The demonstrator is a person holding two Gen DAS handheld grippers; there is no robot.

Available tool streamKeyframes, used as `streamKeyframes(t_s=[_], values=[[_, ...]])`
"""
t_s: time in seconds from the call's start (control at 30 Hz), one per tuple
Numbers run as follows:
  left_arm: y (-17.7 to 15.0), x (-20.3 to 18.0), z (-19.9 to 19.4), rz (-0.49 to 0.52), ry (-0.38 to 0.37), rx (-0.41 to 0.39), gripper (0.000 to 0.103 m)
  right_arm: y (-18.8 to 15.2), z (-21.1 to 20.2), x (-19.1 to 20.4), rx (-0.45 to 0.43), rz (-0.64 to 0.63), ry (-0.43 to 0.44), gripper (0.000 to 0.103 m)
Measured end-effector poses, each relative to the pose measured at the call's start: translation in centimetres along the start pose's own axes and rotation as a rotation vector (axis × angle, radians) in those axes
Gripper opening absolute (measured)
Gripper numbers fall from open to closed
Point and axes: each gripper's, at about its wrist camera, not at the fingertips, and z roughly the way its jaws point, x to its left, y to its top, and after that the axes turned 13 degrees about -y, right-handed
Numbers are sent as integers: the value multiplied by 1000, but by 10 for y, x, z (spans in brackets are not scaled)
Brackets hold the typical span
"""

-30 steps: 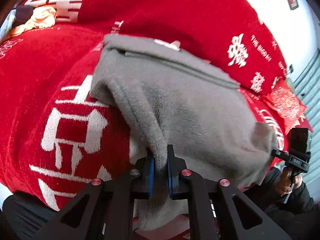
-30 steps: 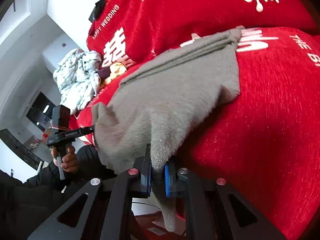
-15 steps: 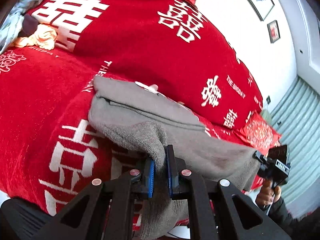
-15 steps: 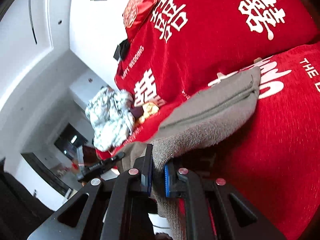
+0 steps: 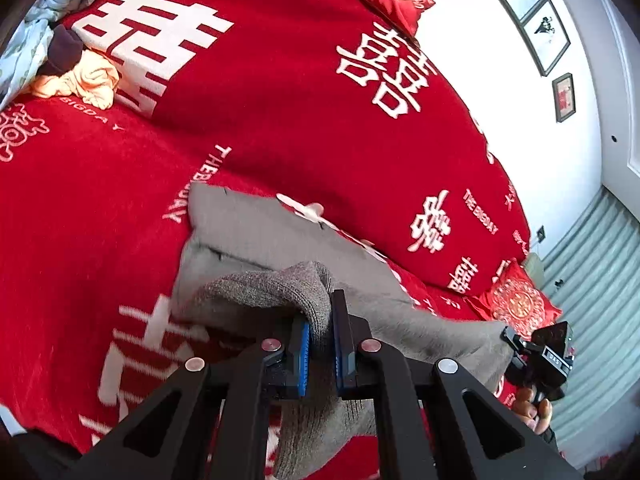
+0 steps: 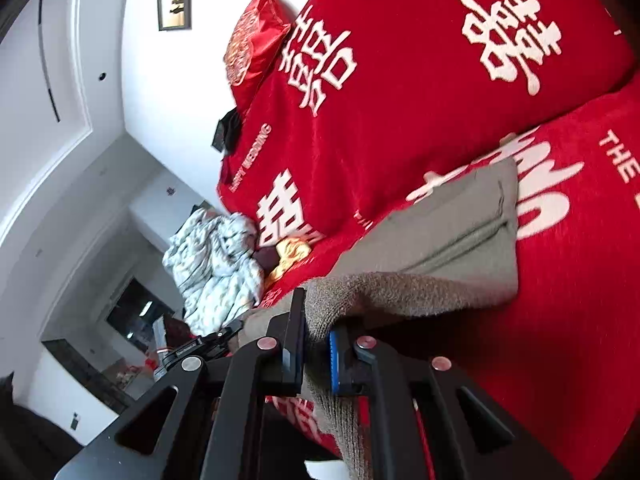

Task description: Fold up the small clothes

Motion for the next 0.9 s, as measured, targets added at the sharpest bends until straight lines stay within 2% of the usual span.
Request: streamKeyframes(t_s=[0.2,0.33,0.6,0.9], values=[[23,9,25,-36,79,29,10,21,18,-4,-1,35,-91,10],[36,18,44,-72,138,65,10,34,36,-1,11,14,-194,10],[56,36,78,-121,206,109,10,57,69,-7,36,38,-327,10],[76,40,104,-100,281,139,10,77,92,-15,56,80,-396,10]])
